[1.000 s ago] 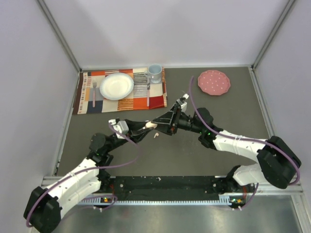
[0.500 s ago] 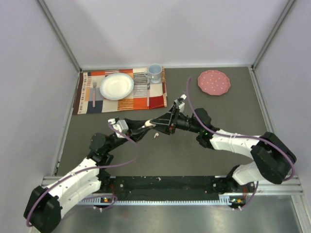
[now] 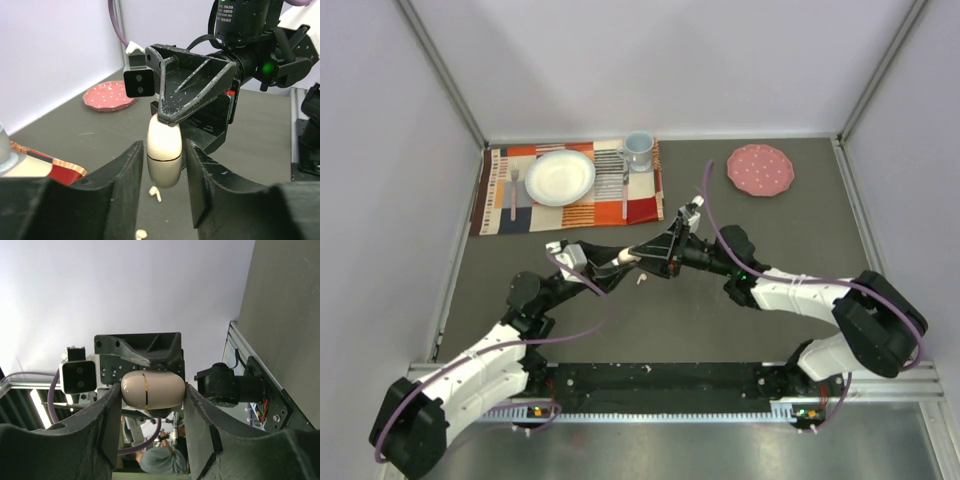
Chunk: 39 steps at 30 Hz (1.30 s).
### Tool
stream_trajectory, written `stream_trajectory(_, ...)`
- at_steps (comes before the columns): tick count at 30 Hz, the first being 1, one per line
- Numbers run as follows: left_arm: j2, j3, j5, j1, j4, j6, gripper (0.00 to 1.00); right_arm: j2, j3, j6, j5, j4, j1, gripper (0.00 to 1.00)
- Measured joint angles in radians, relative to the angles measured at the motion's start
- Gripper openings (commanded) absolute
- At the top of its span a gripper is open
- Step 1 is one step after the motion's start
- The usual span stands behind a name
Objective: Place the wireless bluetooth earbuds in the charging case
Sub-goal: Pass from the left arm to the right, then pass from the right arm to the left
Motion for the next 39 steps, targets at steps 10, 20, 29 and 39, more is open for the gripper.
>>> stream_trajectory(10, 0.010, 0.000, 0.000, -0.002, 0.002, -0.022, 0.50, -0.021, -0.008, -0.007, 0.002, 0.009, 0.006, 0.25)
stream_trajectory(20, 0.005, 0.000, -0.001, -0.002, 0.023, -0.030, 0.45, -0.021, -0.013, -0.004, 0.004, 0.045, 0.006, 0.25)
stream_trajectory(29, 0.015, 0.000, 0.003, -0.002, 0.024, -0.044, 0.25, -0.021, -0.013, -0.003, 0.010, 0.050, 0.006, 0.25)
stream_trajectory(39, 0.015, 0.000, 0.004, -0.003, 0.029, -0.047, 0.40, -0.021, -0.013, 0.004, 0.011, 0.053, 0.006, 0.26)
